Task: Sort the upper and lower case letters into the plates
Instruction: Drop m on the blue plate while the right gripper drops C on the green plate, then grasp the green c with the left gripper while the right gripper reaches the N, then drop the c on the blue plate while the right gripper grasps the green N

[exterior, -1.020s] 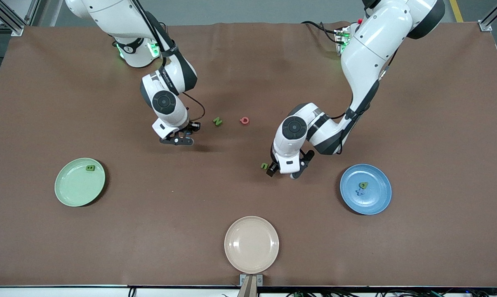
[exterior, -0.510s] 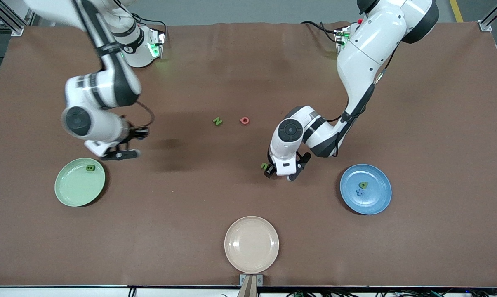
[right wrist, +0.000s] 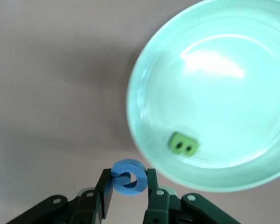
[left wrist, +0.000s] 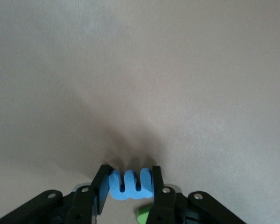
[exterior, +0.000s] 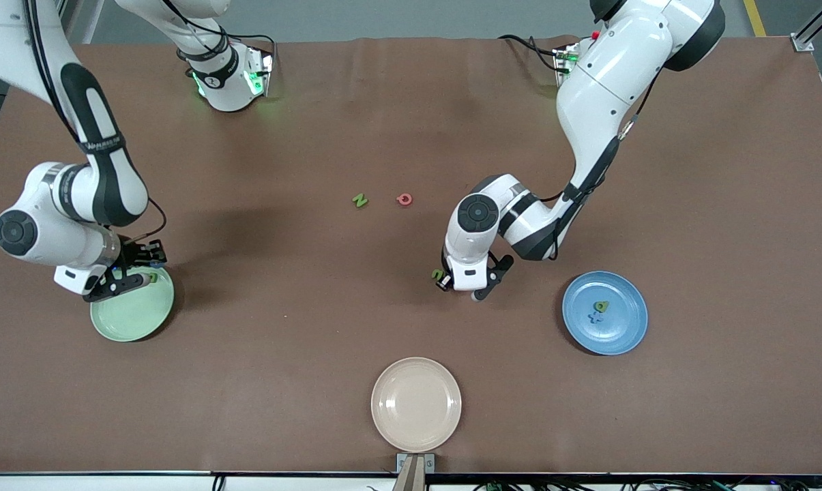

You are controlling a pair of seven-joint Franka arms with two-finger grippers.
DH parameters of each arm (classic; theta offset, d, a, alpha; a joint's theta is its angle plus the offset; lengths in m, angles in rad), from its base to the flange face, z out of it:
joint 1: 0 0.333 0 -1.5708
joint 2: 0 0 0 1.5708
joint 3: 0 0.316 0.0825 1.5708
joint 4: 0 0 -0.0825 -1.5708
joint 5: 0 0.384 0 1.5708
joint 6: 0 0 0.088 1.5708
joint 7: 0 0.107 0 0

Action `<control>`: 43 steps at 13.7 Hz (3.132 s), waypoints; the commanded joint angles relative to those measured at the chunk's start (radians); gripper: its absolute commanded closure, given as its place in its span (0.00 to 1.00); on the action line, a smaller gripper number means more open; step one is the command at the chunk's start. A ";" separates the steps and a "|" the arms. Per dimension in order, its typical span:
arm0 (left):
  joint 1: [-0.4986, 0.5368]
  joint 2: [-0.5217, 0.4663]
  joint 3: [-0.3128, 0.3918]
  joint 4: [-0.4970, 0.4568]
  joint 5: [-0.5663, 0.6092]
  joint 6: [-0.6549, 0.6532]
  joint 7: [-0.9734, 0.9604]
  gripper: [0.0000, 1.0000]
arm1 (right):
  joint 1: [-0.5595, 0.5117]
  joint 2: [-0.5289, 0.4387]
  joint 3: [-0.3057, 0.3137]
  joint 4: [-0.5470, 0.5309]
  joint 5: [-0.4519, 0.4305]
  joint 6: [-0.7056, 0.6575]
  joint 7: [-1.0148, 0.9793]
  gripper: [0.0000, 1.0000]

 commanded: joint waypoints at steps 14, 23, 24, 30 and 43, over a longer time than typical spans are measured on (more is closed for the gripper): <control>0.381 -0.173 0.022 -0.085 0.047 -0.212 0.608 0.00 | -0.029 0.177 0.025 0.173 -0.001 0.003 -0.013 0.00; 0.136 -0.073 -0.064 0.008 0.035 -0.204 0.099 0.00 | 0.237 -0.270 0.033 -0.059 0.002 -0.343 0.604 0.00; 0.110 -0.056 -0.064 0.027 0.030 -0.203 0.054 0.00 | 0.301 -0.339 0.033 -0.128 0.023 -0.343 0.740 0.00; -0.044 0.085 -0.042 0.182 0.038 -0.109 -0.297 0.07 | 0.680 -0.479 0.033 -0.325 0.091 -0.223 1.523 0.00; -0.115 0.069 0.034 0.197 0.088 -0.118 -0.316 1.00 | 0.946 -0.176 0.031 -0.428 0.183 0.413 1.997 0.00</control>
